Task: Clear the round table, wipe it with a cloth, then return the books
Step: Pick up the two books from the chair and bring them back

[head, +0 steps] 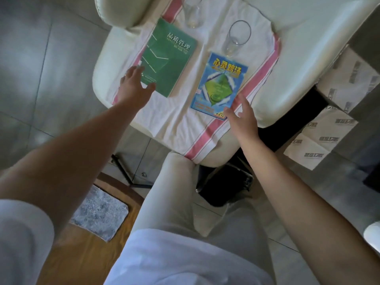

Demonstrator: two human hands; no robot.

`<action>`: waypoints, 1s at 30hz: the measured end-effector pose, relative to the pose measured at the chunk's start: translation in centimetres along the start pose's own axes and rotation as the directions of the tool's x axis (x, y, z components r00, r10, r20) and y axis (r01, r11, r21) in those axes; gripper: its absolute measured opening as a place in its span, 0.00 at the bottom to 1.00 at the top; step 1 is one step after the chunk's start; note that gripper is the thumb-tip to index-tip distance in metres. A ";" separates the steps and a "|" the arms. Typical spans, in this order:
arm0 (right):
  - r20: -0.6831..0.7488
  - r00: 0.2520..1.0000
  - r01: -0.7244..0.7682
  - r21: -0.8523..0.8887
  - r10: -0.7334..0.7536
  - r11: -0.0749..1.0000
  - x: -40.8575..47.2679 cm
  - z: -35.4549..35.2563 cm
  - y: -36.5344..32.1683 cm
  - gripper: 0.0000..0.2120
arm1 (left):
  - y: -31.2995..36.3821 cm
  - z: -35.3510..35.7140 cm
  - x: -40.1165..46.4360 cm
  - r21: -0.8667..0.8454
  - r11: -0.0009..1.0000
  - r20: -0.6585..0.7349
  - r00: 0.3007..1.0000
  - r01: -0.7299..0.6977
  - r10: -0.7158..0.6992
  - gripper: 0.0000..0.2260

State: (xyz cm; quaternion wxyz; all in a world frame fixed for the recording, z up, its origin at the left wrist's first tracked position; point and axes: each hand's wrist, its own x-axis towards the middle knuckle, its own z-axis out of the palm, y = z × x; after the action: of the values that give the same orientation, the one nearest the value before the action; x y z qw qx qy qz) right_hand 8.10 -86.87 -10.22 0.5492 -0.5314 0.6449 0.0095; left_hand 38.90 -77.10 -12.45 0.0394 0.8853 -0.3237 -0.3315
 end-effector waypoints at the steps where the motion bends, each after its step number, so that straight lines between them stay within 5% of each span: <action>1: -0.015 1.000 -0.015 0.004 0.015 1.000 1.2 0.5 0.0 0.29 | -0.2 0.0 1.0 0.001 1.000 0.011 1.000 0.016 -0.016 0.30; 7: -0.103 0.992 -0.078 -0.031 0.075 0.996 4.2 1.8 0.5 0.25 | 0.7 -0.5 5.2 -0.094 0.982 0.041 0.987 0.161 -0.158 0.32; 13: -0.026 0.987 -0.162 -0.029 0.161 0.986 6.3 3.2 1.3 0.33 | 1.0 -0.1 8.2 -0.040 0.978 0.071 0.977 0.207 -0.204 0.34; 19: -0.143 0.969 -0.215 -0.095 0.200 0.972 7.4 4.8 2.0 0.34 | 0.2 0.8 9.7 0.045 0.969 0.036 0.969 0.242 -0.244 0.34; 30: -0.181 0.936 -0.333 -0.177 0.302 0.926 9.6 6.1 2.5 0.37 | -1.4 0.8 11.0 0.155 0.985 0.134 0.986 0.075 -0.096 0.41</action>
State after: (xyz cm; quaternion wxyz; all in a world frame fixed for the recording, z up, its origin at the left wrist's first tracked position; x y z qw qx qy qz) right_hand 12.19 -88.58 -20.96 0.4327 -0.4723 0.7577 0.1248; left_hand 45.46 -82.51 -19.64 -0.0641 0.8733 -0.3112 -0.3693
